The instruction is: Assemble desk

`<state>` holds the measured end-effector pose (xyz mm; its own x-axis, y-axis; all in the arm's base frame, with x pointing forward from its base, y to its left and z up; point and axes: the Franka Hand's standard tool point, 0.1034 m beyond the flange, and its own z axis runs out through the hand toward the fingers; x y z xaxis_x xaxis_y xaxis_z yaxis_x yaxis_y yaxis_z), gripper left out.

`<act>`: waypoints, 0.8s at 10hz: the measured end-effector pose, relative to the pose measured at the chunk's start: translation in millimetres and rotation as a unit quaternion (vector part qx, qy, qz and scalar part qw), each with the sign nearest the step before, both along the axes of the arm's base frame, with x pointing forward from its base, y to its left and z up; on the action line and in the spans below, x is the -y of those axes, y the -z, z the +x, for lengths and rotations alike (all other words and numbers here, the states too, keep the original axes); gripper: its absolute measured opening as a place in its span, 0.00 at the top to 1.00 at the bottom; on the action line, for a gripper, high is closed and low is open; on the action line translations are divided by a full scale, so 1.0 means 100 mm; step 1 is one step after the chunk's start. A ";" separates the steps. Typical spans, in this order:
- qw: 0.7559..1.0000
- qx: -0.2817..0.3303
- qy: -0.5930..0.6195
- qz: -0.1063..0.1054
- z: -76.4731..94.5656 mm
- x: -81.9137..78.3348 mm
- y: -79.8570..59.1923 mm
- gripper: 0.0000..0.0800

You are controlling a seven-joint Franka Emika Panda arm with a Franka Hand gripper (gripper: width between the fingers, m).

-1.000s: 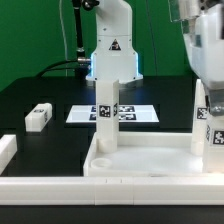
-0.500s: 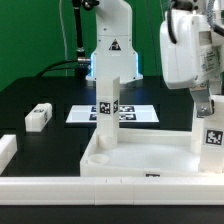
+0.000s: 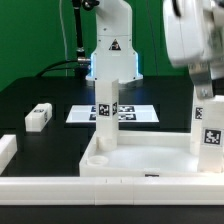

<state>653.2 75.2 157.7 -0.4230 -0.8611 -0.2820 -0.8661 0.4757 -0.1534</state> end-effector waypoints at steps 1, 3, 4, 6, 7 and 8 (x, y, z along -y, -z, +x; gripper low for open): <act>1.000 0.011 -0.010 -0.002 0.03 0.07 -0.11 0.20; 1.000 0.006 -0.010 -0.003 0.01 0.05 -0.03 0.19; 1.000 0.006 -0.010 -0.003 0.01 0.05 -0.04 0.19; 1.000 0.006 -0.011 -0.004 0.01 0.05 -0.03 0.19; 0.999 0.018 -0.026 -0.012 0.02 0.10 -0.06 0.19; 0.997 0.043 -0.059 -0.033 -0.04 0.24 -0.13 0.19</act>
Offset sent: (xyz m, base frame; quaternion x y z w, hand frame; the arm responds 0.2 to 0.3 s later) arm 0.0000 0.0000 0.0000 0.0000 0.0000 0.0000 1.0000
